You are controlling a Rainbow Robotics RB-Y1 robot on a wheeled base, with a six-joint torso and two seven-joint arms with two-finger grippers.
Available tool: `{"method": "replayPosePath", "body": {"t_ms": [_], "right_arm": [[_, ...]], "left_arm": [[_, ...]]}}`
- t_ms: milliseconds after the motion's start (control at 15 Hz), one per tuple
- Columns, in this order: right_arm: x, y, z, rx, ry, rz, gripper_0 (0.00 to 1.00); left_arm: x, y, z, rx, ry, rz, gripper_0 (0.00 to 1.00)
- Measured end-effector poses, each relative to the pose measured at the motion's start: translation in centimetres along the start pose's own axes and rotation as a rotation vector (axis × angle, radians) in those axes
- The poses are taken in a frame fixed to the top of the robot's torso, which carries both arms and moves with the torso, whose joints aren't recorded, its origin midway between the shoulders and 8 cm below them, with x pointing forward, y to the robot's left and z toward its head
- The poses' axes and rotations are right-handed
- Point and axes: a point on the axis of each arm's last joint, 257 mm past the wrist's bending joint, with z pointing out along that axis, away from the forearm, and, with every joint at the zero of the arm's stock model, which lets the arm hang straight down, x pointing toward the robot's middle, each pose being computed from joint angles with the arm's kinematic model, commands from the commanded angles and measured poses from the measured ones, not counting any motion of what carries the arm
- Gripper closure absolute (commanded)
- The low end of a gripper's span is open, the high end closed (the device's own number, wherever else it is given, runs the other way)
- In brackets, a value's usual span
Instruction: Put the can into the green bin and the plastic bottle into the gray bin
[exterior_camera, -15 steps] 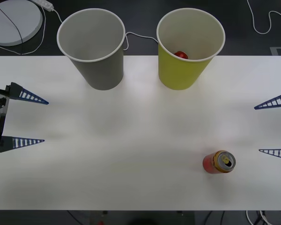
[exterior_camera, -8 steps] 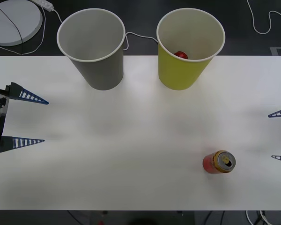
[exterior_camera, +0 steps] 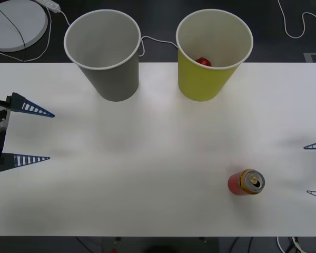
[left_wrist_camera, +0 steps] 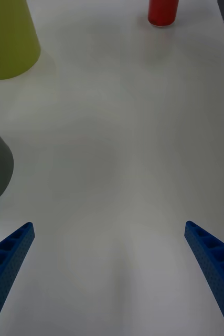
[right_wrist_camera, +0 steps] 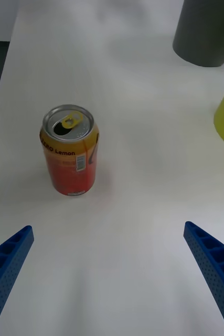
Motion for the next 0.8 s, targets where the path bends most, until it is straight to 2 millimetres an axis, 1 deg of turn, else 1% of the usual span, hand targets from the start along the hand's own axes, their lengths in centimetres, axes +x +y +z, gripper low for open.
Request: {"method": "replayPosePath", "body": {"t_ms": [133, 333, 600, 800], "right_arm": [[0.6, 0.6, -0.1, 0.010, -0.007, 0.026, 0.00], [1.2, 1.6, 0.6, 0.032, -0.059, 0.101, 0.00], [2.3, 2.6, 2.2, 0.069, -0.117, 0.150, 0.00], [2.6, 3.3, 3.9, 0.083, -0.151, 0.154, 0.00]], "left_arm": [[0.0, 0.0, 0.0, 0.000, 0.000, 0.000, 0.00], [0.0, 0.0, 0.0, 0.000, 0.000, 0.000, 0.00], [0.0, 0.0, 0.0, 0.000, 0.000, 0.000, 0.00], [0.0, 0.0, 0.0, 0.000, 0.000, 0.000, 0.00]]}}
